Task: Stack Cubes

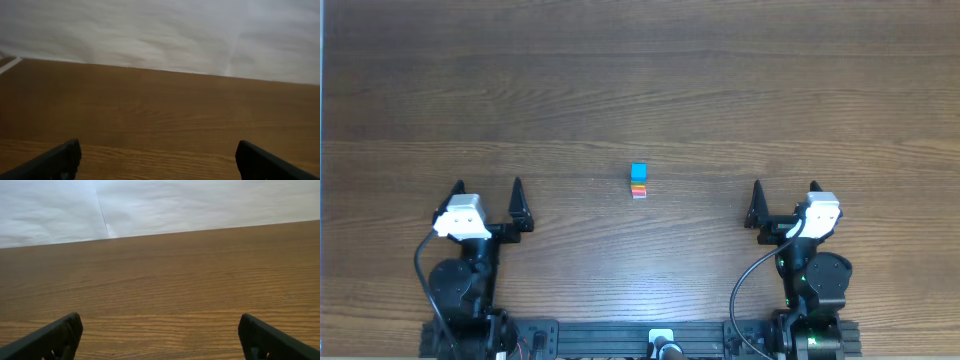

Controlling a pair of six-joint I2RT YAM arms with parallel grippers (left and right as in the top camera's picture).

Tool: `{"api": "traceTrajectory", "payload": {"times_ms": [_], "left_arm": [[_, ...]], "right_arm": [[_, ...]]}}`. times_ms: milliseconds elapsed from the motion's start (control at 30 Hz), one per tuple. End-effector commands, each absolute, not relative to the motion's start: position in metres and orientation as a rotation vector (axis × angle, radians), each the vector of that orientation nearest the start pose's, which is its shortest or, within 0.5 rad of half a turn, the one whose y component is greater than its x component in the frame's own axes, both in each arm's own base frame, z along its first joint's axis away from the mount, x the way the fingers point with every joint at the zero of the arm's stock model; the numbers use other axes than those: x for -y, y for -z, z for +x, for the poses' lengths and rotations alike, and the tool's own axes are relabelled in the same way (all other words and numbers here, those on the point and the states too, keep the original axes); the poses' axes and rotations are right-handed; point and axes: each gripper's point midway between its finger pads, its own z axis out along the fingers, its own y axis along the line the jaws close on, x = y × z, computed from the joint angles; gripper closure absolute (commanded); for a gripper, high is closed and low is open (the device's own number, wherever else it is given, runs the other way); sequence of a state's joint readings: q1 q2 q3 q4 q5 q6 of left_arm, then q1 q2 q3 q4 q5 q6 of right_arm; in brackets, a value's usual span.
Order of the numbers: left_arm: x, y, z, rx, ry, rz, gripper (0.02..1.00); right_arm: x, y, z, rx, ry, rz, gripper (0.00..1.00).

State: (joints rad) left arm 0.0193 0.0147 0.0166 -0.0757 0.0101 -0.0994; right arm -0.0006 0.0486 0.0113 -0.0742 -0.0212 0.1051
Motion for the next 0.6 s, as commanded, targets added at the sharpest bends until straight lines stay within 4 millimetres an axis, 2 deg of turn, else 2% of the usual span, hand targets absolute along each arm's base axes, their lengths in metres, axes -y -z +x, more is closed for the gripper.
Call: {"api": "traceTrajectory", "payload": {"times_ms": [33, 600], "left_arm": [[0.0005, -0.1565, 0.2462, -1.647, -0.002, 0.025, 0.018], [0.0002, -0.1565, 0.2462, -1.647, -0.003, 0.023, 0.02]], "right_arm": [[-0.0035, -0.1492, 0.2474, -1.677, -0.103, 0.076, 0.009], [-0.0035, -0.1494, 0.2474, -1.677, -0.103, 0.076, 0.007]]}}
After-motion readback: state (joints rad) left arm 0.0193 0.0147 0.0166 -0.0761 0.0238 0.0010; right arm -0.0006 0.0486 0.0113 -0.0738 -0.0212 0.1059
